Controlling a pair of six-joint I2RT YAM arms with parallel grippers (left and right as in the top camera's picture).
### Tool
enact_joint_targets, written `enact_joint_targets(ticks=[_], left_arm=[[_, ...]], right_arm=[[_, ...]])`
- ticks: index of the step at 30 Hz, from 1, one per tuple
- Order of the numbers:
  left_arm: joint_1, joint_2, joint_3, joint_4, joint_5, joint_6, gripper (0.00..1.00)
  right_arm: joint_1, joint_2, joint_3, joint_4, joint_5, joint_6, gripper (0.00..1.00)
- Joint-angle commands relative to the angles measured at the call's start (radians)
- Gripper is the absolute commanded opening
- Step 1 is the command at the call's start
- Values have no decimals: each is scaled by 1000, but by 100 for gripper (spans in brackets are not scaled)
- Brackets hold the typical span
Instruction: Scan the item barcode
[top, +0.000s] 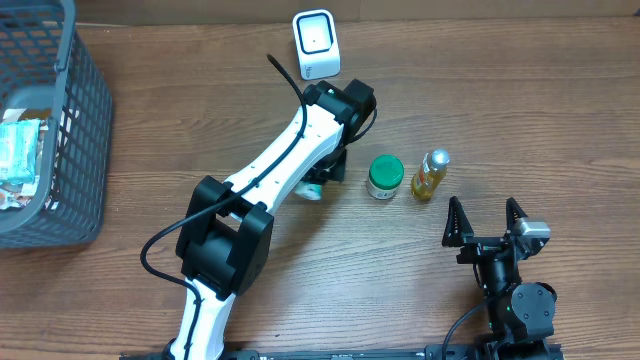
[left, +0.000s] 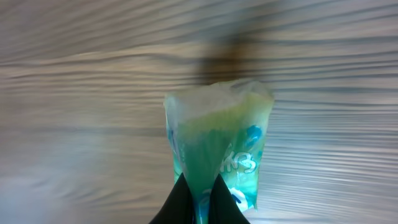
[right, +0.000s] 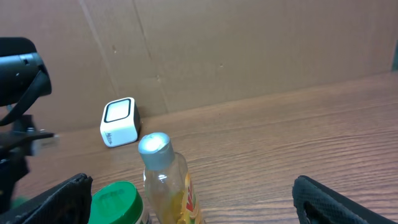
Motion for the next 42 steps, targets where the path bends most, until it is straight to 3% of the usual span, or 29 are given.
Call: enact_joint_targets(ticks=[1, 12, 20, 34, 42], left_arm=[[-2, -29, -3, -43, -270, -19, 4], [-1, -29, -79, -81, -447, 39, 5], [-1, -29, -272, 16, -616, 40, 4], [-1, -29, -369, 168, -543, 67, 5], [-1, -29, -369, 185, -454, 67, 23]], right_arm=[[-2, -11, -11, 4, -2, -5, 100], [-2, -11, -11, 5, -2, -5, 100], [-2, -11, -11, 5, -2, -5, 100], [-2, -11, -11, 4, -2, -5, 100], [-2, -10, -11, 5, -2, -5, 100]])
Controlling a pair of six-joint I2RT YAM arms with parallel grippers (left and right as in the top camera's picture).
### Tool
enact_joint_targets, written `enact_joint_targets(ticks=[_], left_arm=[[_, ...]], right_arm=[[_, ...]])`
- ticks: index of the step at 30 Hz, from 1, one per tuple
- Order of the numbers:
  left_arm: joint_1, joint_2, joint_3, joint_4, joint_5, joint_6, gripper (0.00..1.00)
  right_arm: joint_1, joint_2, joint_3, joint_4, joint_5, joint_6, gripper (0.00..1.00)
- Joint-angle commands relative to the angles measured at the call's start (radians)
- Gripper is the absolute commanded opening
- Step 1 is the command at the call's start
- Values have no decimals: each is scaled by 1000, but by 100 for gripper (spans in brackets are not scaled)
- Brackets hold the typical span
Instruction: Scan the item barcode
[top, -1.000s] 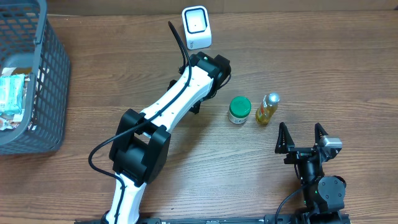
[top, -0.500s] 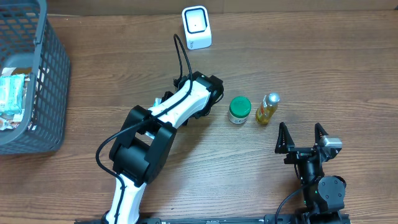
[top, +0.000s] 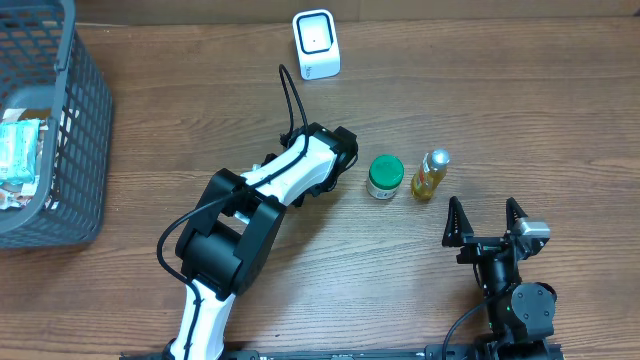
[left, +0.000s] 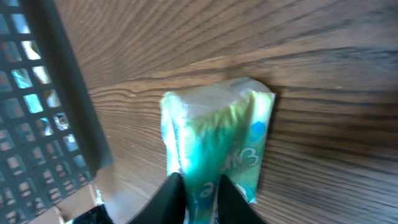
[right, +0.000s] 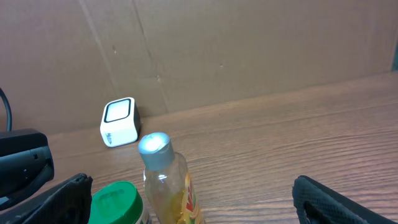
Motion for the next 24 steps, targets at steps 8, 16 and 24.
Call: enact_joint_targets(ticks=[8, 16, 24], left_arm=[[-1, -28, -8, 3, 73, 0, 48], [0, -28, 36, -15, 173, -1, 51], [23, -29, 245, -149, 261, -37, 56]], right_arm=[[-2, -11, -11, 5, -2, -5, 100], [-2, -11, -11, 5, -2, -5, 100], [-2, -11, -11, 5, -2, -5, 100]])
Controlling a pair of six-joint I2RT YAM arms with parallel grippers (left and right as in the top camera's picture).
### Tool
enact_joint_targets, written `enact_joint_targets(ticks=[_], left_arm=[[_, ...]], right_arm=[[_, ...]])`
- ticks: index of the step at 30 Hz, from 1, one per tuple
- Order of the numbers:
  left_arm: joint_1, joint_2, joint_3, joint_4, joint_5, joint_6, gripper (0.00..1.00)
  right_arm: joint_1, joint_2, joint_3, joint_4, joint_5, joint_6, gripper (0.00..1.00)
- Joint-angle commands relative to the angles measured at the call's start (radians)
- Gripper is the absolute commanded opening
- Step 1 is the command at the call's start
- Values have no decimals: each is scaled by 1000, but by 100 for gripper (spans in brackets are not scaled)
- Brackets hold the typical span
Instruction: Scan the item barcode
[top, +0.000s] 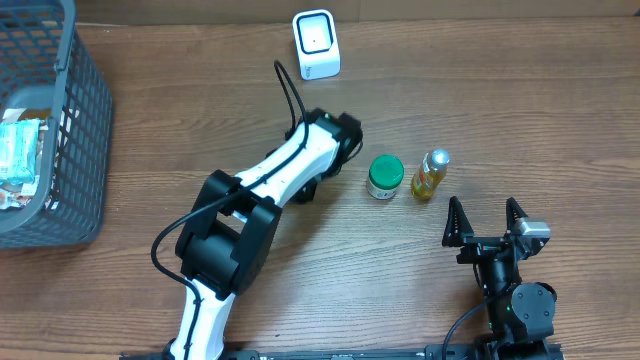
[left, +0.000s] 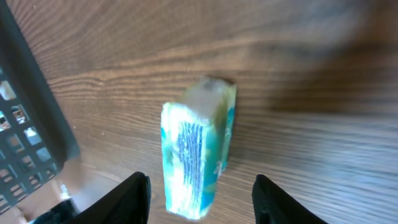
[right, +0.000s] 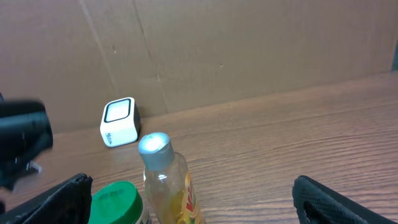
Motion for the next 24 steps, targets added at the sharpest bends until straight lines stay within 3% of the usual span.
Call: enact_joint_targets(ticks=[1, 4, 6, 9, 11, 16, 18, 21, 24], left_arm=[[20, -29, 119, -39, 79, -25, 56], [34, -29, 175, -68, 110, -24, 63], [48, -29, 197, -81, 139, -11, 72], [76, -29, 200, -100, 175, -5, 96], [114, -29, 199, -118, 217, -6, 100], [203, -28, 182, -115, 399, 65, 94], [225, -28, 163, -107, 461, 109, 87], [246, -28, 127, -81, 512, 161, 65], [259, -28, 84, -45, 532, 174, 60]], right_arm=[[-2, -11, -11, 5, -1, -4, 100], [-2, -11, -11, 5, -1, -4, 100], [-2, -11, -11, 5, -1, -4, 100], [-2, -11, -11, 5, -1, -4, 100], [-2, -11, -11, 5, -1, -4, 100], [-2, -11, -11, 5, -1, -4, 100], [-2, -11, -11, 5, -1, -4, 100], [-2, -11, -11, 5, -1, -4, 100], [-2, -10, -11, 5, -1, -4, 100]])
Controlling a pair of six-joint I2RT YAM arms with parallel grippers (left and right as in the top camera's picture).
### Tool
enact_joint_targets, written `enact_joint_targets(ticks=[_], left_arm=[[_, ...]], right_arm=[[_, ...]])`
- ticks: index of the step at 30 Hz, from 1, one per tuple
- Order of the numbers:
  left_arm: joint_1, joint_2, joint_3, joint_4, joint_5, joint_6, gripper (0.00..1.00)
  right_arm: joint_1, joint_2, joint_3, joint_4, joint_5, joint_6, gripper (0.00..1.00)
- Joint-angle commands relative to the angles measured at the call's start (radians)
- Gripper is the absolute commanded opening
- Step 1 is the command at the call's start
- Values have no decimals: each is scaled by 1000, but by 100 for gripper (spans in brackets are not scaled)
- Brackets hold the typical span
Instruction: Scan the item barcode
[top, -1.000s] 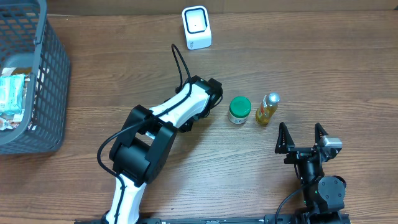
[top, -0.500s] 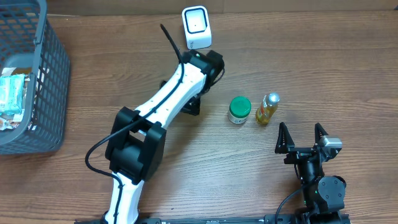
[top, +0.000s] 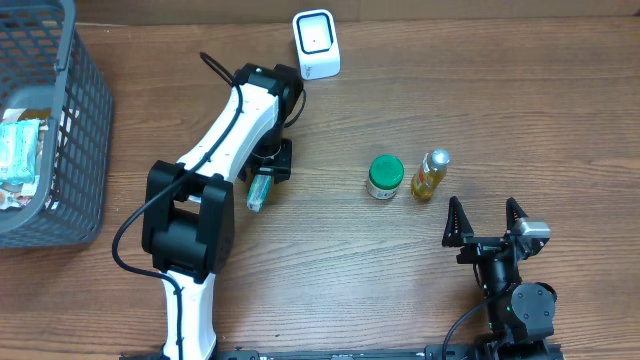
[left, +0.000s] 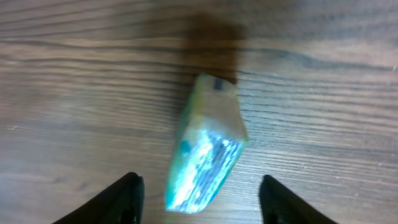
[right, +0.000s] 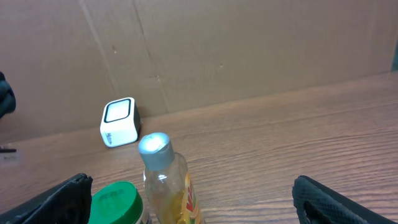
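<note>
A green and white packet (top: 258, 190) lies on the wooden table, left of the middle. My left gripper (top: 271, 160) hangs just behind it, open. In the left wrist view the packet (left: 208, 143) lies slanted on the wood below the gripper (left: 200, 180), between the spread fingers (left: 127, 199) and untouched by them. The white barcode scanner (top: 316, 45) stands at the far edge, also seen from the right wrist (right: 118, 121). My right gripper (top: 485, 222) rests open near the front right, holding nothing.
A green-lidded jar (top: 385, 177) and a small bottle of yellow liquid (top: 430, 173) stand side by side right of the middle, just ahead of the right gripper. A grey basket (top: 75, 120) holding other packets sits at the far left.
My left arm has swung from beside the green-lidded jar to the left. The packet now lies further left on the table, flatter than before. The gripper is still open. Right arm unchanged.
First my left gripper was shut on the packet over the table near the jar. Then it held the packet low against the wood. Then it stood open with the packet on its edge. Now arm and packet are further left, the packet free.
</note>
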Motion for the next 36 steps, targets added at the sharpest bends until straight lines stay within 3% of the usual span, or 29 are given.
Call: enact_joint_targets(ticks=[1, 8, 15, 23, 29, 32, 36], left_arm=[[5, -28, -58, 27, 88, 55, 59], [5, -28, -89, 44, 165, 65, 58], [5, -28, -88, 80, 400, 195, 55], [34, -28, -87, 80, 276, 132, 55], [71, -28, -87, 78, 270, 137, 54], [83, -28, -87, 82, 246, 137, 37], [98, -28, -88, 103, 236, 137, 36]], right_arm=[[-2, -11, -11, 4, -2, -5, 100], [-2, -11, -11, 5, -2, -5, 100], [-2, -11, -11, 5, -2, -5, 100], [-2, -11, -11, 4, -2, -5, 100], [-2, -11, -11, 4, -2, -5, 100], [-2, -11, -11, 4, -2, -5, 100], [-2, -10, -11, 5, -2, -5, 100]])
